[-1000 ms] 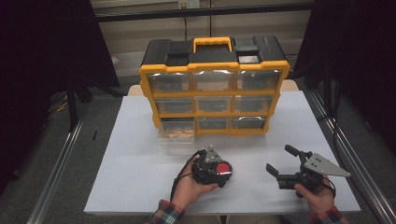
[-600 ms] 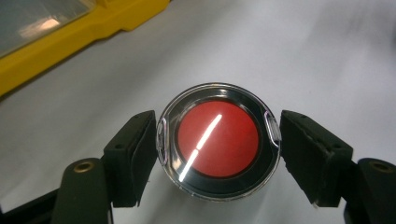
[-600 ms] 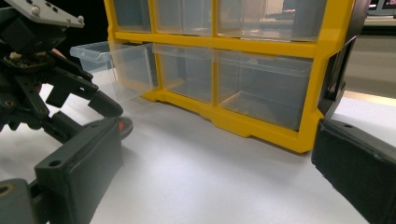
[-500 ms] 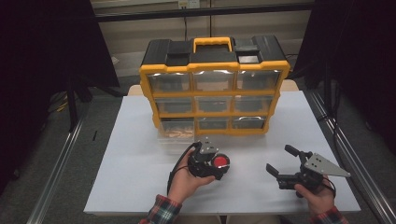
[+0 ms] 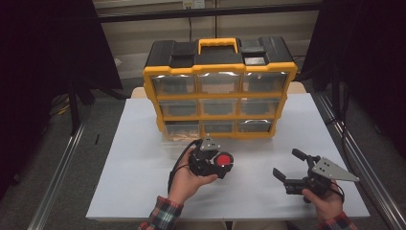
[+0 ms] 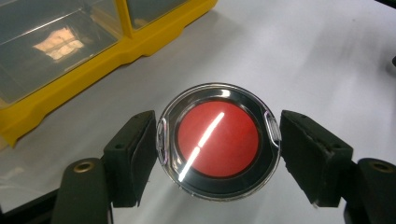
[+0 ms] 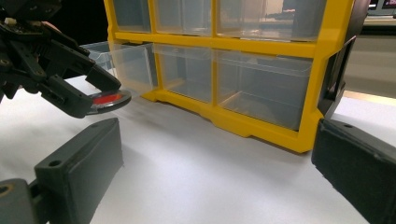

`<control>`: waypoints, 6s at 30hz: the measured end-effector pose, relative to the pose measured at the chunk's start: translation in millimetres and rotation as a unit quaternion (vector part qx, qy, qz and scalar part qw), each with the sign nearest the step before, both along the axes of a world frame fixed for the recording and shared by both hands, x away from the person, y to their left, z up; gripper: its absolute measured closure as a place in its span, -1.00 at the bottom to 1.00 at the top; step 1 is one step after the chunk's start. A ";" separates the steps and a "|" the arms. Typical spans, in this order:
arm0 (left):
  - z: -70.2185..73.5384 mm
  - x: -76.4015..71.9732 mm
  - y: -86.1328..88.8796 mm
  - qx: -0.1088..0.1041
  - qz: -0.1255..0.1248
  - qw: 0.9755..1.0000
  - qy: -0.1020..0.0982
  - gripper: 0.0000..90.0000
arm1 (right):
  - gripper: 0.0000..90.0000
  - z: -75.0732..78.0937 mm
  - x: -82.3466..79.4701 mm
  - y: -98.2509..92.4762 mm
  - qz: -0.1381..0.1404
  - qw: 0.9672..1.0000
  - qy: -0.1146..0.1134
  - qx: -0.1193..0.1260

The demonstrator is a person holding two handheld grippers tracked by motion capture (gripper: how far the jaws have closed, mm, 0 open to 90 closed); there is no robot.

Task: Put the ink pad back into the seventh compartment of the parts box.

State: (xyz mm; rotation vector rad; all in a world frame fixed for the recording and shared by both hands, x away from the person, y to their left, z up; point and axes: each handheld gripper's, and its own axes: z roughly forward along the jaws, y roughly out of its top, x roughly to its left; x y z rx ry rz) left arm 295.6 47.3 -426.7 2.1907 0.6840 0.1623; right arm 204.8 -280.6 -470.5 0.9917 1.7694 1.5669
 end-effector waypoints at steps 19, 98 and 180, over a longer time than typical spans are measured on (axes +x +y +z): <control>15.1 7.5 6.4 -0.008 0.014 1.000 -0.004 -0.34 | -0.96 0.1 -0.1 -0.1 -0.001 1.000 0.000 -0.001; 52.0 34.9 55.0 -0.031 0.095 0.995 -0.018 -0.34 | -0.96 0.3 -0.6 -0.4 0.001 1.000 0.000 0.001; 36.9 60.6 95.8 -0.014 0.178 0.984 -0.028 -0.34 | -0.96 0.4 -0.7 -0.4 0.002 1.000 -0.001 0.004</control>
